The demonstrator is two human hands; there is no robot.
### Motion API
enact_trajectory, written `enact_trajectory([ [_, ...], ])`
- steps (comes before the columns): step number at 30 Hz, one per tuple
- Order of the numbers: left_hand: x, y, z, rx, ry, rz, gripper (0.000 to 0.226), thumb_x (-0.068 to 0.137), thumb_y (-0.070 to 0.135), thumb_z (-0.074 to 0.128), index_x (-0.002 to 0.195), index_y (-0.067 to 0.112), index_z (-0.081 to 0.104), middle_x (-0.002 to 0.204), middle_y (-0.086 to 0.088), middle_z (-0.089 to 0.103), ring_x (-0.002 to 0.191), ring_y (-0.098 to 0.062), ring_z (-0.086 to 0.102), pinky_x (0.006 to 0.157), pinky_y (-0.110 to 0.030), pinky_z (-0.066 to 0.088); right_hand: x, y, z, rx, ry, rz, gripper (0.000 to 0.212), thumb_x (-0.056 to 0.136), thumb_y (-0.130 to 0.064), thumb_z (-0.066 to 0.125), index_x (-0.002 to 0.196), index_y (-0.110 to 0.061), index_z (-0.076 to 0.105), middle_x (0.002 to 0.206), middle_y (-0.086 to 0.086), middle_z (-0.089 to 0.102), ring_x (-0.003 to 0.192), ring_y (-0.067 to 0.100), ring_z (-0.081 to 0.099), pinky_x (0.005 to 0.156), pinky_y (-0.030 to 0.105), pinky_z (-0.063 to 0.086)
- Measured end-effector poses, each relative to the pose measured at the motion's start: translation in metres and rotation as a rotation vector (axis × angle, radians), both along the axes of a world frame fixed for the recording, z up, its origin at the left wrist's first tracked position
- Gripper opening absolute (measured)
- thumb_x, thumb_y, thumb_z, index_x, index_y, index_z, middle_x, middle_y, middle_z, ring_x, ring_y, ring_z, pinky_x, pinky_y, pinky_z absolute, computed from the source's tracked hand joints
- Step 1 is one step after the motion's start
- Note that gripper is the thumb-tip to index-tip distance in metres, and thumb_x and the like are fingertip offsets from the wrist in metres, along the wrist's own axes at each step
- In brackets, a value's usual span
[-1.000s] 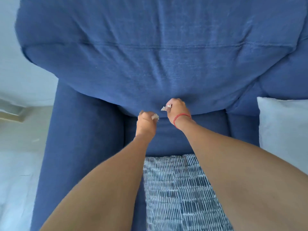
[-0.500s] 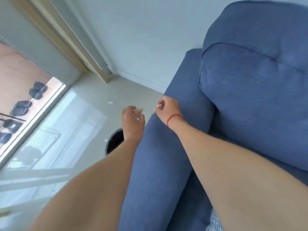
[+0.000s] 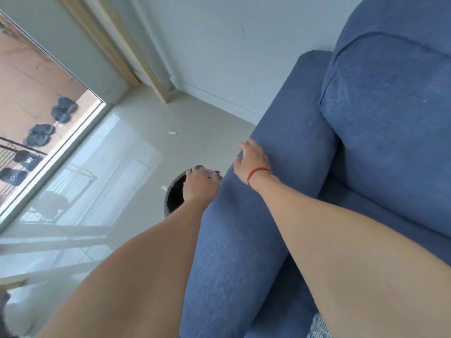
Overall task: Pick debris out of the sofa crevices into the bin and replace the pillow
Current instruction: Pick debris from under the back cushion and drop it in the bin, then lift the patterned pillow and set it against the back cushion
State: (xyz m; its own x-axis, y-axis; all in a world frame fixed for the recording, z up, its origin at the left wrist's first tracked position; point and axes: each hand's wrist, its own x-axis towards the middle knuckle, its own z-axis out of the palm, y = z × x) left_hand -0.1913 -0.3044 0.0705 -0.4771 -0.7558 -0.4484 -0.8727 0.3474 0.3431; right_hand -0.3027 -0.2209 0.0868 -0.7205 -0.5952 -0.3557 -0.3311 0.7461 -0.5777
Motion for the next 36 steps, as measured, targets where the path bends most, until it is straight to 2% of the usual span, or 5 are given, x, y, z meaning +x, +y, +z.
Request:
enact_trajectory([
  [12, -0.129, 0.178, 0.026, 0.01, 0.214, -0.438, 0.05, 0.095, 0.034, 0.043, 0.138, 0.008, 0.043, 0.143, -0.01, 0.041, 0.136, -0.025, 0.034, 0.106, -0.045, 0.039, -0.077, 0.214, 0.023, 0.027, 0.022, -0.473, 0.042, 0.093, -0.02, 0.048, 0.133, -0.008, 0.047, 0.149, 0.008, 0.036, 0.137, 0.028, 0.036, 0.109, 0.042, 0.031],
  [22, -0.124, 0.338, -0.029, 0.209, -0.098, -0.629, 0.063, 0.093, 0.038, 0.047, 0.148, 0.013, 0.029, 0.153, -0.006, 0.031, 0.145, -0.025, 0.017, 0.112, -0.044, 0.035, -0.055, 0.4, -0.017, 0.156, -0.124, -0.787, 0.037, 0.092, -0.021, 0.05, 0.125, -0.006, 0.054, 0.141, 0.01, 0.044, 0.129, 0.031, 0.045, 0.107, 0.042, 0.035],
  [29, -0.084, 0.4, -0.069, 0.29, -0.327, -0.51, 0.062, 0.087, 0.042, 0.054, 0.14, 0.016, 0.035, 0.15, -0.012, 0.033, 0.14, -0.032, 0.03, 0.11, -0.046, 0.037, -0.006, 0.483, -0.069, 0.39, -0.248, -0.892, 0.058, 0.087, -0.029, 0.058, 0.139, -0.011, 0.04, 0.153, 0.012, 0.029, 0.141, 0.031, 0.031, 0.112, 0.046, 0.031],
  [33, -0.069, 0.419, -0.074, 0.334, -0.523, -0.253, 0.12, 0.073, 0.057, 0.069, 0.151, 0.015, -0.011, 0.159, -0.013, 0.007, 0.145, -0.033, 0.018, 0.116, -0.049, 0.026, 0.021, 0.502, -0.088, 0.588, -0.485, -0.983, 0.102, 0.08, -0.043, 0.068, 0.153, -0.015, 0.003, 0.161, 0.013, -0.005, 0.148, 0.037, 0.0, 0.118, 0.054, 0.013],
  [36, -0.07, 0.424, -0.079, 0.447, -0.601, -0.084, 0.134, 0.069, 0.059, 0.073, 0.147, 0.013, -0.025, 0.161, -0.011, 0.006, 0.146, -0.032, 0.018, 0.118, -0.044, 0.016, 0.03, 0.507, -0.095, 0.55, -0.62, -1.132, 0.123, 0.072, -0.048, 0.076, 0.151, -0.008, -0.009, 0.158, 0.019, 0.014, 0.144, 0.038, 0.024, 0.115, 0.05, 0.027],
])
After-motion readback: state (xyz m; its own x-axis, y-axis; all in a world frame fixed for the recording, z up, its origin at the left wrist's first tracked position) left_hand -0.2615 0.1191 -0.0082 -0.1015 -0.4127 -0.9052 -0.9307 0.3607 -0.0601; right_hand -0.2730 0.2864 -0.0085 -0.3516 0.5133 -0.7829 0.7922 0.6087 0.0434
